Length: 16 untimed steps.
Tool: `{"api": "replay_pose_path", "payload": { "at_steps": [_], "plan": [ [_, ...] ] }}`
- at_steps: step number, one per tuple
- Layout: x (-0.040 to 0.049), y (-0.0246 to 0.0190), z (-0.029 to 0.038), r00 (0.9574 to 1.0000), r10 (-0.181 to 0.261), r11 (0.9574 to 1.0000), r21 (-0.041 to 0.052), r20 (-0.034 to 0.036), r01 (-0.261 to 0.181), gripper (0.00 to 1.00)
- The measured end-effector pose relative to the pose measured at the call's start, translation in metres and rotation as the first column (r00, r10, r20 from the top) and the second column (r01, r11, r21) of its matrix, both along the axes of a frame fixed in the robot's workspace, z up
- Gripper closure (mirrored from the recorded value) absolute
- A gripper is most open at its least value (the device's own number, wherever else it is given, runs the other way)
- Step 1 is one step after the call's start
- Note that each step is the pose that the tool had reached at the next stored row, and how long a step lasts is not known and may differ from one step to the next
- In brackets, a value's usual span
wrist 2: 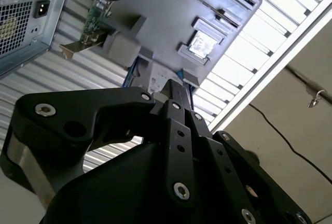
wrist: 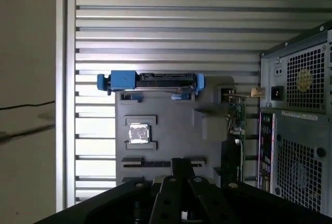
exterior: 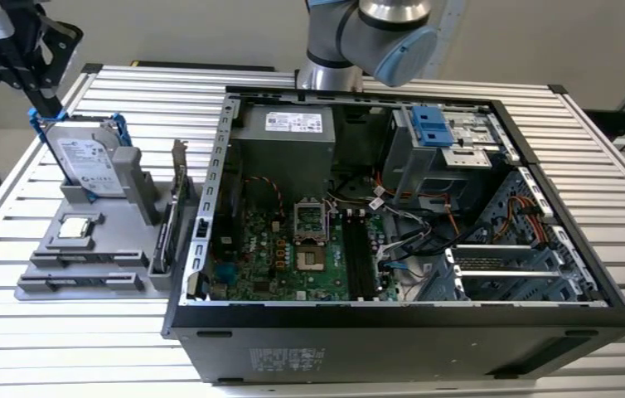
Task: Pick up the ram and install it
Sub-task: 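Reach for the ram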
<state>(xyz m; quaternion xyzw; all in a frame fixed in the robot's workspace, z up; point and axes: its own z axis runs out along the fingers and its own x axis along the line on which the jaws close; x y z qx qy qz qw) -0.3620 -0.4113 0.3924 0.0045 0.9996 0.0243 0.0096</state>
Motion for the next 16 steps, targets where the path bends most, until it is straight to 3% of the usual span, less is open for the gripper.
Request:
{"api": "replay_pose_path", "payload": {
  "at_steps": [9,16],
  "plan": [
    [0.0000,-0.0066,-0.0003,1.0000,0.000,1.0000,0.0001,0.0001,0.000,1.00],
    [0.0000,-0.0156,-0.0005,1.0000,0.000,1.0000,0.0000,0.0000,0.000,1.00]
  ]
}}
